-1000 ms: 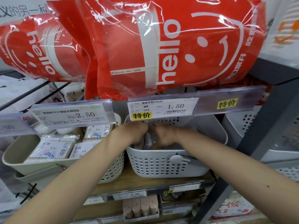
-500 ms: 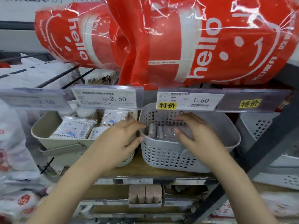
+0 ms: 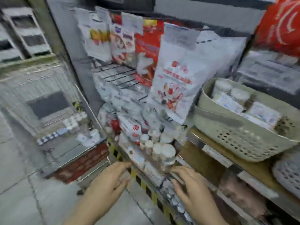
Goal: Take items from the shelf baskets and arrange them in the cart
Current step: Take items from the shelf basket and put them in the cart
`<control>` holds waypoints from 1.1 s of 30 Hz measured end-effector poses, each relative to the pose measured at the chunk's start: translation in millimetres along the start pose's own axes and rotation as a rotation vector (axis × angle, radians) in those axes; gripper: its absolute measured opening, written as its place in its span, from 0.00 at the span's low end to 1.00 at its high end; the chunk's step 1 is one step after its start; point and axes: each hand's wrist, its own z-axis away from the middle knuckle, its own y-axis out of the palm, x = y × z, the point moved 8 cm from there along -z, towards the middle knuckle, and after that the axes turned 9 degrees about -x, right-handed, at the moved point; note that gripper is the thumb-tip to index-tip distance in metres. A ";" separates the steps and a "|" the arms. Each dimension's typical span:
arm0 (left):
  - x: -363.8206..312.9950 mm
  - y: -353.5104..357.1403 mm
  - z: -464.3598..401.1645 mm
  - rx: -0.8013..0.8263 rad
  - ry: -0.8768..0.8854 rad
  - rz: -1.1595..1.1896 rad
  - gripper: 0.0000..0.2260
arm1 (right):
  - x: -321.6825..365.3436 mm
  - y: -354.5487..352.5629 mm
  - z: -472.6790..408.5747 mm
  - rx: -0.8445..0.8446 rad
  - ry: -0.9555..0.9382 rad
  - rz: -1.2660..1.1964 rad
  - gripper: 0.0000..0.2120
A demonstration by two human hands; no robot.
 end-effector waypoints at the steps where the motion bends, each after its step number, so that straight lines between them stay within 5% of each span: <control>1: 30.2 -10.5 18.8 -0.016 -0.091 -0.005 0.18 | 15.0 21.7 -7.0 0.057 -0.003 -0.043 0.14; 7: 160.1 -76.9 131.4 -0.141 -0.517 0.010 0.15 | 126.3 135.2 -35.8 0.288 -0.128 -0.154 0.14; 14: 252.7 -122.8 202.4 -0.229 -0.802 0.064 0.14 | 230.7 208.6 -62.9 0.373 -0.265 -0.203 0.14; 22: 320.0 -143.5 119.5 -0.213 -0.720 0.047 0.16 | 220.7 252.0 -131.0 0.442 -0.112 -0.201 0.13; 33: 440.0 -154.9 -36.6 0.025 -0.574 0.075 0.17 | 237.3 360.7 -287.5 0.403 0.108 -0.124 0.14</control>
